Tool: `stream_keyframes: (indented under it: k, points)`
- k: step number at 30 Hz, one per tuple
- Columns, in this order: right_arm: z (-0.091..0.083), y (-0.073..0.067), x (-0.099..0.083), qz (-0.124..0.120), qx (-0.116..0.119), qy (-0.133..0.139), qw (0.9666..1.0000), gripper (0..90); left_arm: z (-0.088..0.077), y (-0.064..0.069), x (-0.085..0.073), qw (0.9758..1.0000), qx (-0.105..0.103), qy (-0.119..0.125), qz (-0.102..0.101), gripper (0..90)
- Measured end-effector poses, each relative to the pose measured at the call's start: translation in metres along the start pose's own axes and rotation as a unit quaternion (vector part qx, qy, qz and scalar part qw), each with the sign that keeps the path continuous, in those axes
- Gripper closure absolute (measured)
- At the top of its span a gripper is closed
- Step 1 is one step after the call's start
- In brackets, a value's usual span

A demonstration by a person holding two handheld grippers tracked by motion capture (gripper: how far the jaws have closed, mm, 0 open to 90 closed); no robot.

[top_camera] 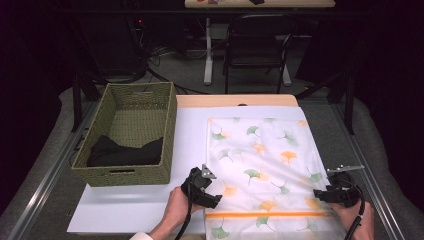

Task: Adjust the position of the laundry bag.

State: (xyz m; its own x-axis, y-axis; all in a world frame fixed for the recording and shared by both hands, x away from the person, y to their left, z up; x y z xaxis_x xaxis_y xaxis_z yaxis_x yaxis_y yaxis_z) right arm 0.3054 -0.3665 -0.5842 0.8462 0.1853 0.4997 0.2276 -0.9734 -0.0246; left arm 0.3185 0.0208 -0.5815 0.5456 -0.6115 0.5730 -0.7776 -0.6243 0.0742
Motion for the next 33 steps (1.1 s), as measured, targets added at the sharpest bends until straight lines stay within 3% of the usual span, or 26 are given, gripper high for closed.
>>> stream_keyframes:
  k: [6,7,9,17,25,33]
  points:
    - [0.003,-0.005,0.0,-0.004,-0.008,-0.008,0.9999,56.0,0.01,0.004,-0.003,0.9999,0.012,-0.01,0.001,31.4]
    - [0.003,-0.008,0.001,-0.011,-0.011,-0.008,0.9999,61.6,0.012,0.004,-0.004,0.9998,0.015,-0.009,-0.002,33.8]
    - [0.003,-0.01,0.001,-0.013,-0.01,-0.009,0.9998,63.8,0.015,0.006,-0.004,0.9995,0.026,-0.009,0.014,35.0]
    - [0.004,-0.014,0.003,-0.008,-0.003,-0.008,0.9999,78.7,0.015,0.012,-0.006,0.9992,0.034,0.021,0.006,52.9]
    - [0.003,-0.018,0.003,-0.006,-0.002,-0.011,0.9999,87.0,0.017,0.018,-0.006,0.9988,0.02,0.042,0.014,85.1]
    - [0.002,-0.019,0.004,-0.004,-0.003,-0.009,0.9999,87.6,0.015,0.012,-0.006,0.999,0.0,0.044,0.004,90.0]
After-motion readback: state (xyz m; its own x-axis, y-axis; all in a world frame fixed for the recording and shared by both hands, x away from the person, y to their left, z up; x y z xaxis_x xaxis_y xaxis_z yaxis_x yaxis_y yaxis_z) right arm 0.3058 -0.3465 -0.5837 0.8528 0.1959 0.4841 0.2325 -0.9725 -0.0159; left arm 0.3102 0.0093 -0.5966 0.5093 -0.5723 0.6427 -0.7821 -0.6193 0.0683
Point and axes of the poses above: each handheld gripper's, and its own axes: z roughly forward along the jaws, x roughly out of its top, y roughly to its right, the point moved 6 cm from there along z, roughly forward along the jaws, and after that the axes turned 1 degree about y, right-handed, at the moved point
